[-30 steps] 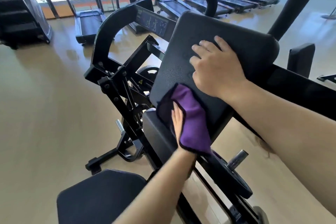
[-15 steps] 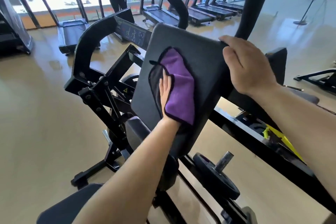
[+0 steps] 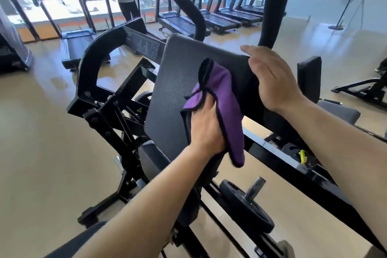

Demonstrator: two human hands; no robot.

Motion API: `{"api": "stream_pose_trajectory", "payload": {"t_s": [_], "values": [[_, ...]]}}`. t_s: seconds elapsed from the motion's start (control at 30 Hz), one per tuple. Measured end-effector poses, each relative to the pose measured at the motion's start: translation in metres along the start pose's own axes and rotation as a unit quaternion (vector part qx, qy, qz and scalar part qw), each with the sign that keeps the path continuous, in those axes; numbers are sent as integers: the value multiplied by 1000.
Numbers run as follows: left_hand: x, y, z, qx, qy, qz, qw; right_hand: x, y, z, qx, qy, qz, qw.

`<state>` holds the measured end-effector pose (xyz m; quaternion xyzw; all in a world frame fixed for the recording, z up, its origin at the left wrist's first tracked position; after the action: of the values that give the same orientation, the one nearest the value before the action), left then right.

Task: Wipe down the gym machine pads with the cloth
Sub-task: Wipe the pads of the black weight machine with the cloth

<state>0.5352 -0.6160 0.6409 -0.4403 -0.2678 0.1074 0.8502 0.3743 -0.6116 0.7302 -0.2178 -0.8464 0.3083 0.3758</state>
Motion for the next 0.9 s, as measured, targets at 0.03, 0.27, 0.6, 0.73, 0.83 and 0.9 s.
{"api": "stream_pose_trajectory", "payload": {"t_s": [0.03,0.27,0.6,0.73,0.83,0.9], "values": [[-5,-10,-1,35,-2,5,999,1,0,0,-9,-27,12,1000],[-10,-108,44,-82,-91,-65,990,16,-1,0,-92,-121,186,971],[-4,-25,13,-237,13,-60,970,-25,37,-21,57,-26,123,990],[0,18,1,-96,93,-11,991,-55,64,-26,2,-31,189,981],[2,40,-3,-28,81,24,996,-68,81,-30,-4,-7,192,981],[0,47,-9,-69,28,4,997,-71,95,-28,3,25,172,985]]}}
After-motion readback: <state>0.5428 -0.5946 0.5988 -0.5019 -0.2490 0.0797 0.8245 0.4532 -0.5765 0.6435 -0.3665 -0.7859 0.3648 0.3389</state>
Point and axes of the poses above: each hand's wrist, its own y-axis away from the middle knuckle, its own x-axis out of the back of the hand, z = x × y, the point moved 1 cm from there along -y, towards the middle knuckle, and after that the axes turned 10 degrees about z, right-handed, at the moved point
